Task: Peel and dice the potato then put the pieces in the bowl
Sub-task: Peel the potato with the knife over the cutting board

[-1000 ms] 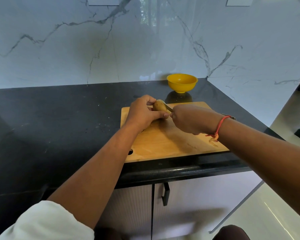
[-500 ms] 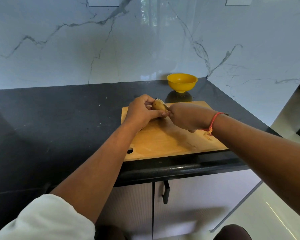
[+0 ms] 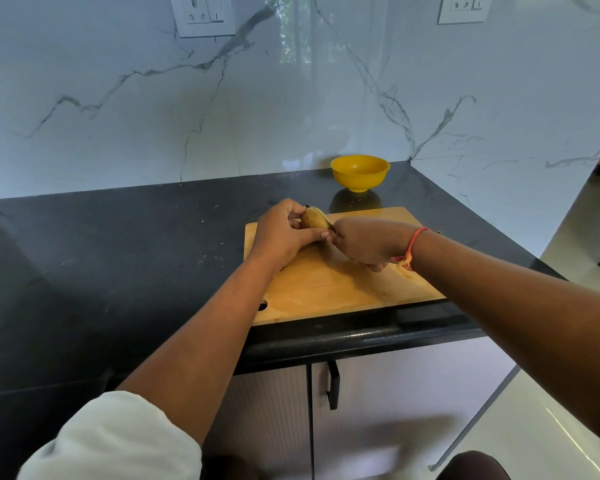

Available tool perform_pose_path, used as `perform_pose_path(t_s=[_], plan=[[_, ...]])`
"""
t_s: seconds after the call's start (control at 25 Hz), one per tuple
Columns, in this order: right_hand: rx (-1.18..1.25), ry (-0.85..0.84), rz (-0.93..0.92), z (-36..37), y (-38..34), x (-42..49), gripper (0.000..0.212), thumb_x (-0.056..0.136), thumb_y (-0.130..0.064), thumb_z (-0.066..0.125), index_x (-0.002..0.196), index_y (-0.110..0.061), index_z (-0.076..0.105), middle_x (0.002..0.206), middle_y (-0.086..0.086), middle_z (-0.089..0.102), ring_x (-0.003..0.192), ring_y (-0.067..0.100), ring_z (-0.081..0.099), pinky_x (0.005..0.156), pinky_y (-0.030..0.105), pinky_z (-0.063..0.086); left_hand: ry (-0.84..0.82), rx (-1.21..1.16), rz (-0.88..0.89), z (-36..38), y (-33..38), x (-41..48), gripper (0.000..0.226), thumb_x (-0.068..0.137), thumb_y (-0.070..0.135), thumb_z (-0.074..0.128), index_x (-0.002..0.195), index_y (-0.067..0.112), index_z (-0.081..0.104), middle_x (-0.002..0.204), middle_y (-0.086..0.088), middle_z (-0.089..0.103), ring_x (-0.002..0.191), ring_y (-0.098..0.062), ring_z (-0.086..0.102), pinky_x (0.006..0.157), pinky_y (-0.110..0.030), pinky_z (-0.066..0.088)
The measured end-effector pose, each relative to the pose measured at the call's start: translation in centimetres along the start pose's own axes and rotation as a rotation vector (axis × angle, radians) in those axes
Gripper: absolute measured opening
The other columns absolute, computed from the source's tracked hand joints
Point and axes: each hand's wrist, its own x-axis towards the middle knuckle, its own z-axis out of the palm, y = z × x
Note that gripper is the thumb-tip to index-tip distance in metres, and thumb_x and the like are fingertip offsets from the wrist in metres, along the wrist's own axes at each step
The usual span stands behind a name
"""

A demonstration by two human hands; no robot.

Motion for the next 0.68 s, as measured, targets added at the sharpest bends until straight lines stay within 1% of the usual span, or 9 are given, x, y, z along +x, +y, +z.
perform_pose_path(t_s=[0.08,0.24,0.36,0.44,0.48,0.52,0.6,0.64,0.68], plan=[[0.029,0.030,-0.004,0.0,-0.4,-0.6,0.055,0.092,-0.012,0.069,0.142,0.001,0.050,0.117,0.011,0.064,0.071,0.013,0.048,0.045,0.020,0.032,0.001,0.002,0.006,0.0,0.1,-0.1,0.057,0.067,0.037,0.090,0.114,0.021,0.061,0.110,0.009,0.065,0.099,-0.006,0.061,0.077,-0.018,0.048],[0.114,0.006,0.009,-0.1,-0.6,-1.2,0.049,0.092,-0.016,0.069,0.136,-0.001,0.056,0.112,0.008,0.062,0.082,0.016,0.049,0.056,0.019,0.031,-0.006,-0.001,0.003,-0.1,0.3,-0.3,0.057,0.069,0.035,0.089,0.116,0.021,0.061,0.110,0.009,0.063,0.100,-0.007,0.060,0.079,-0.019,0.049],[0.088,-0.032,0.005,0.2,-0.2,-1.6,0.047,0.093,-0.016,0.069,0.135,0.000,0.057,0.107,0.008,0.058,0.072,0.012,0.046,0.055,0.019,0.030,-0.006,0.000,0.007,0.0,0.4,-0.4,0.059,0.070,0.037,0.088,0.119,0.021,0.060,0.111,0.009,0.062,0.101,-0.007,0.059,0.081,-0.020,0.050],[0.043,-0.036,-0.059,0.3,-0.1,-1.9,0.051,0.092,-0.014,0.069,0.138,0.001,0.053,0.112,0.012,0.061,0.076,0.015,0.050,0.063,0.020,0.038,-0.017,-0.002,0.004,0.1,0.3,-0.3,0.061,0.069,0.038,0.089,0.120,0.022,0.059,0.112,0.009,0.061,0.101,-0.007,0.058,0.081,-0.020,0.049],[0.091,-0.030,-0.049,0.2,-0.1,-2.2,0.049,0.093,-0.013,0.068,0.138,0.002,0.053,0.109,0.011,0.061,0.079,0.017,0.054,0.066,0.023,0.043,-0.022,-0.009,0.003,0.1,0.3,-0.3,0.061,0.069,0.038,0.089,0.120,0.022,0.059,0.111,0.010,0.061,0.101,-0.006,0.058,0.081,-0.020,0.049],[0.085,-0.045,-0.036,0.1,0.0,-2.2,0.044,0.096,-0.014,0.064,0.135,0.002,0.054,0.102,0.009,0.061,0.075,0.015,0.055,0.064,0.023,0.044,-0.027,-0.015,0.004,0.0,0.2,-0.4,0.061,0.069,0.038,0.089,0.120,0.022,0.059,0.111,0.010,0.061,0.102,-0.006,0.058,0.082,-0.020,0.049],[0.135,-0.015,-0.040,0.2,0.2,-1.9,0.030,0.103,-0.019,0.051,0.126,-0.001,0.060,0.086,0.002,0.059,0.060,0.011,0.047,0.052,0.019,0.038,-0.030,-0.023,0.007,0.0,0.0,-0.3,0.062,0.068,0.038,0.089,0.120,0.022,0.059,0.112,0.010,0.062,0.102,-0.005,0.058,0.084,-0.021,0.050],[0.193,-0.008,-0.035,0.0,0.0,-2.0,0.028,0.105,-0.020,0.048,0.123,-0.002,0.061,0.087,0.004,0.063,0.057,0.010,0.044,0.048,0.019,0.037,-0.035,-0.027,0.010,-0.1,-0.1,-0.3,0.062,0.068,0.038,0.089,0.120,0.022,0.059,0.113,0.010,0.062,0.103,-0.005,0.059,0.085,-0.021,0.050],[0.206,-0.022,0.008,-0.1,-0.3,-1.9,0.027,0.105,-0.017,0.049,0.123,-0.002,0.060,0.096,0.008,0.067,0.057,0.010,0.043,0.047,0.019,0.039,-0.040,-0.029,0.011,-0.1,-0.1,-0.2,0.061,0.069,0.037,0.089,0.120,0.022,0.059,0.113,0.010,0.062,0.102,-0.005,0.059,0.085,-0.021,0.050]])
